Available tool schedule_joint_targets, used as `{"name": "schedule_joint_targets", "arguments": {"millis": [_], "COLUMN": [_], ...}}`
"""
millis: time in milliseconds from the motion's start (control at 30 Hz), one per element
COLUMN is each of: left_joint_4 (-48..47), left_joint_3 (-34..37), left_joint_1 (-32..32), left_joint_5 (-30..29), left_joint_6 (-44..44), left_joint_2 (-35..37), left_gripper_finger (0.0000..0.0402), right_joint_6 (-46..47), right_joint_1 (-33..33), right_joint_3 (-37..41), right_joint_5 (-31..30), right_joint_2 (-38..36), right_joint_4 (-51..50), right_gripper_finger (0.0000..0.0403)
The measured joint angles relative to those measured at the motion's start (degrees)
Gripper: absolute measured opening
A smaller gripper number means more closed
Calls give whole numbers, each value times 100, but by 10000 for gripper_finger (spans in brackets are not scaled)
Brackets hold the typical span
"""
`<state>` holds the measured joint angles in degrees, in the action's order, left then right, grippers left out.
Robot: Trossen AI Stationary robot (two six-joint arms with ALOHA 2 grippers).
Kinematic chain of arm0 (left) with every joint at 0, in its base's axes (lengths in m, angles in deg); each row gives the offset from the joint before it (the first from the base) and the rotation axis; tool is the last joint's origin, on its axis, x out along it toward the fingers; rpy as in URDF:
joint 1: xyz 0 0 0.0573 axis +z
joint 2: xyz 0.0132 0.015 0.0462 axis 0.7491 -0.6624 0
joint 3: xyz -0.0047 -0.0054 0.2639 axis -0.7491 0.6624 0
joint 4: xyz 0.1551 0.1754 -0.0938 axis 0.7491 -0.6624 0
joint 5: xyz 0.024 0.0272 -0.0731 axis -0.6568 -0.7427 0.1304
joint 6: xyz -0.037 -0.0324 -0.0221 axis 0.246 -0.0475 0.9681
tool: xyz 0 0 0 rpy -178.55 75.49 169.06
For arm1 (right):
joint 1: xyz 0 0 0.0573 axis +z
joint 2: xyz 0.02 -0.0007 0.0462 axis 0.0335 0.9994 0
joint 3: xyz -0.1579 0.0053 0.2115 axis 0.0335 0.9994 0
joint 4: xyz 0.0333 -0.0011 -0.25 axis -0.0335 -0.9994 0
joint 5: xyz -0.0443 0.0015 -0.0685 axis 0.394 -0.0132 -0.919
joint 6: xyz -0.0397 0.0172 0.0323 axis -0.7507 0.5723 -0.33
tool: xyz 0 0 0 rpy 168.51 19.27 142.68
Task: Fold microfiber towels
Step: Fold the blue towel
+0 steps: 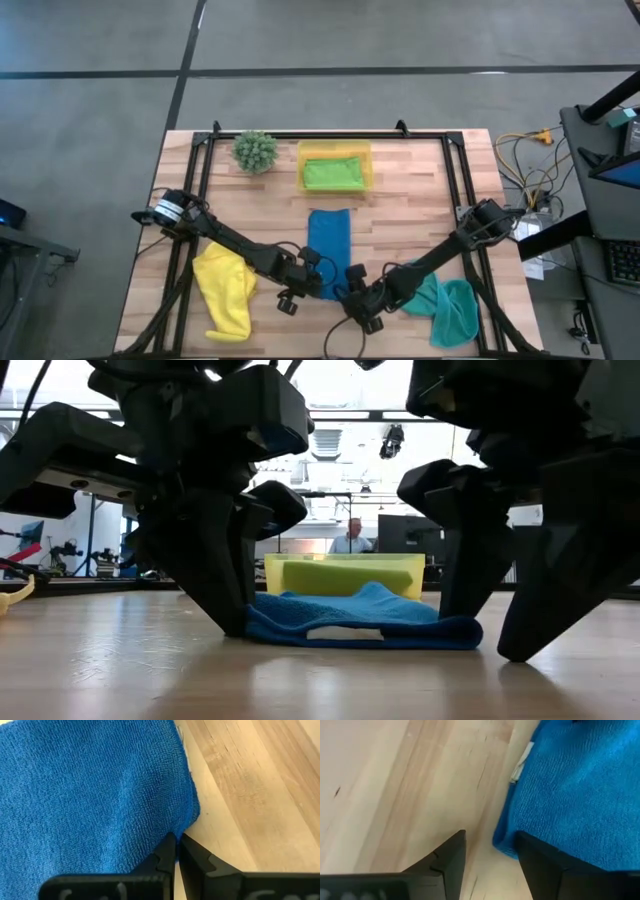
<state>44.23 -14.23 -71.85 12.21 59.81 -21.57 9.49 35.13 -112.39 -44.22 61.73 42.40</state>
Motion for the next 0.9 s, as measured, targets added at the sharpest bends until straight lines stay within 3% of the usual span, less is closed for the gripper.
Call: {"name": "schedule_joint_targets", "arguments": {"millis": [167, 400, 633, 900], "left_joint_4": [15, 51, -39, -166], "left_joint_3": [0, 4, 13, 94], "left_joint_1": [11, 7, 9, 43], "left_joint_5": [457, 1128, 1193, 1290], "left_joint_6": [-3, -119, -155, -210], "left_joint_2": [0, 0, 116, 732], "left_gripper_finger": [0, 0, 0, 0], "right_joint_6": [13, 396, 485, 602], "right_joint_1": [12, 1, 2, 2], "right_joint_3": [4, -47, -338, -592], "right_joint_5": [-92, -199, 68, 733], "right_joint_2": [2, 0, -58, -425], "right_joint_4": [-23, -129, -292, -405], "right_gripper_finger": [125, 20, 13, 13]}}
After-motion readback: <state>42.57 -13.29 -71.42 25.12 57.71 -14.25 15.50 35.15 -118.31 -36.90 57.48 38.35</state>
